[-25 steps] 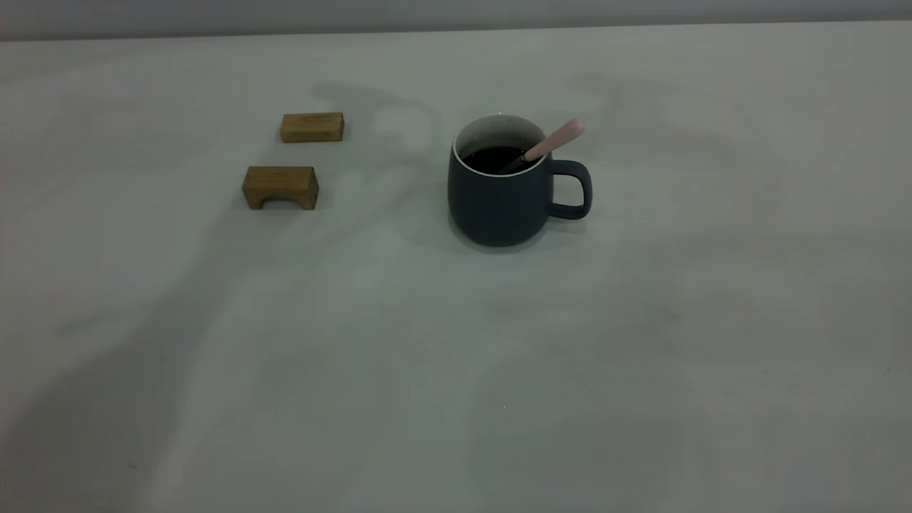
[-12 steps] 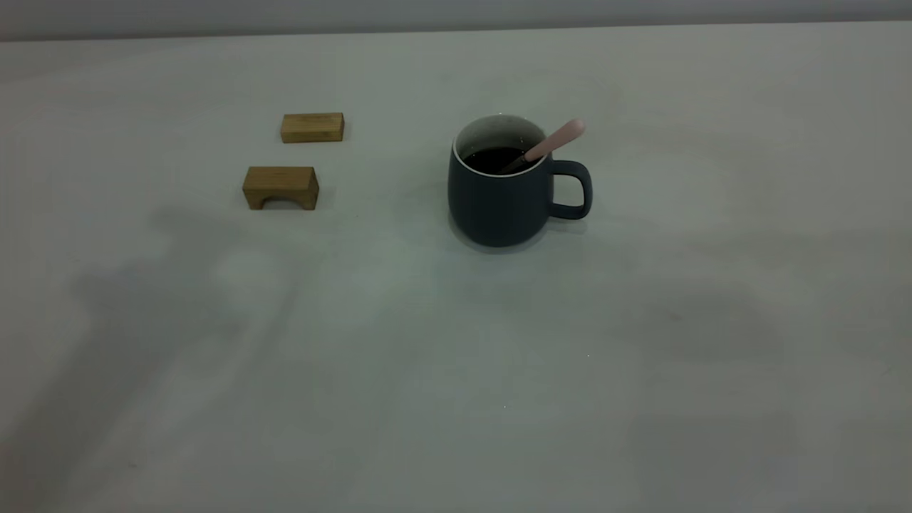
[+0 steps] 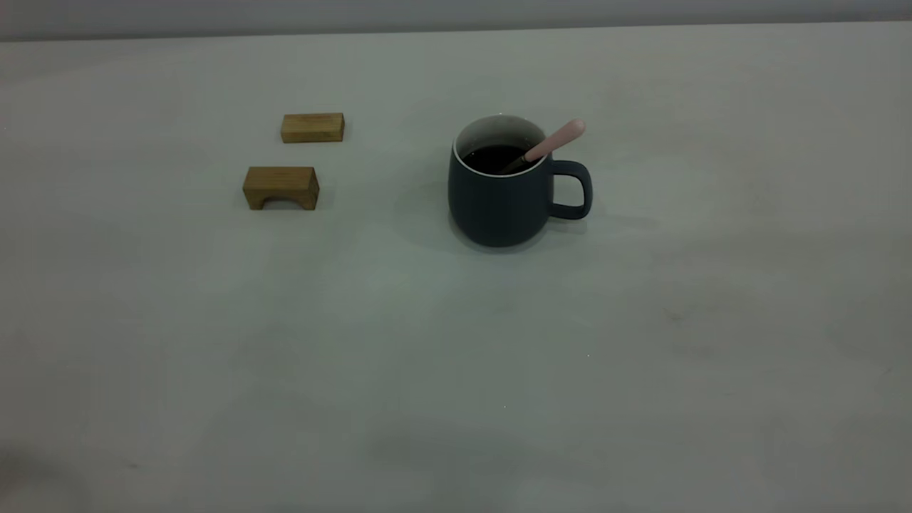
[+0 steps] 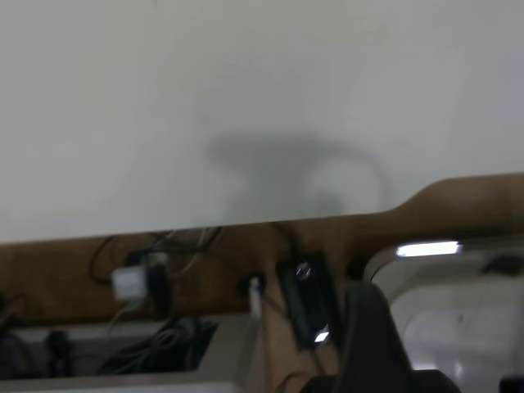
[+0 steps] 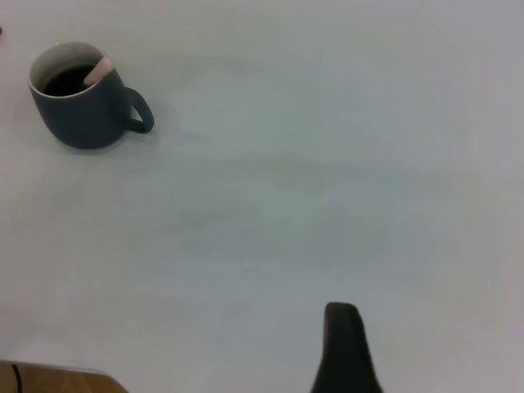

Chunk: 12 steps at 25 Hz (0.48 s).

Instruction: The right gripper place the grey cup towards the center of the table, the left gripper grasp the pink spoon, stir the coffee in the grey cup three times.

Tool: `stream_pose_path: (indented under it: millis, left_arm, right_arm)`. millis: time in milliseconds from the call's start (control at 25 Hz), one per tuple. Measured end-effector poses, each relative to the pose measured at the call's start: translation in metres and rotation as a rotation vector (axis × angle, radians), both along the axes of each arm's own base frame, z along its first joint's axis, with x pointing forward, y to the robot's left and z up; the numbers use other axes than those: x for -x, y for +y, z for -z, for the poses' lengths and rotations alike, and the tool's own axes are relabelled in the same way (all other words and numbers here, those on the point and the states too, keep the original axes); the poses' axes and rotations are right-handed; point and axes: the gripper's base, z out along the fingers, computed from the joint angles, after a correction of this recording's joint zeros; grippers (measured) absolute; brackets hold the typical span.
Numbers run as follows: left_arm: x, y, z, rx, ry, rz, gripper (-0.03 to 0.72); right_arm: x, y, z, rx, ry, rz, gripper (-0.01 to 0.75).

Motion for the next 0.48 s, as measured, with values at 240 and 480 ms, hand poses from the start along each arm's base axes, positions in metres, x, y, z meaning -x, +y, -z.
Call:
stream_pose_path:
  millis: [240, 480]
  left_arm:
    - [0.057, 0.015, 0.025, 0.035, -0.211, -0.090, 0.523]
    - [0.082, 0.016, 0.025, 0.070, -0.385, -0.091, 0.523]
  right_arm:
    - [0.000, 0.000, 0.000, 0.000, 0.000, 0.000, 0.582]
    - [0.000, 0.000, 0.000, 0.000, 0.000, 0.000, 0.582]
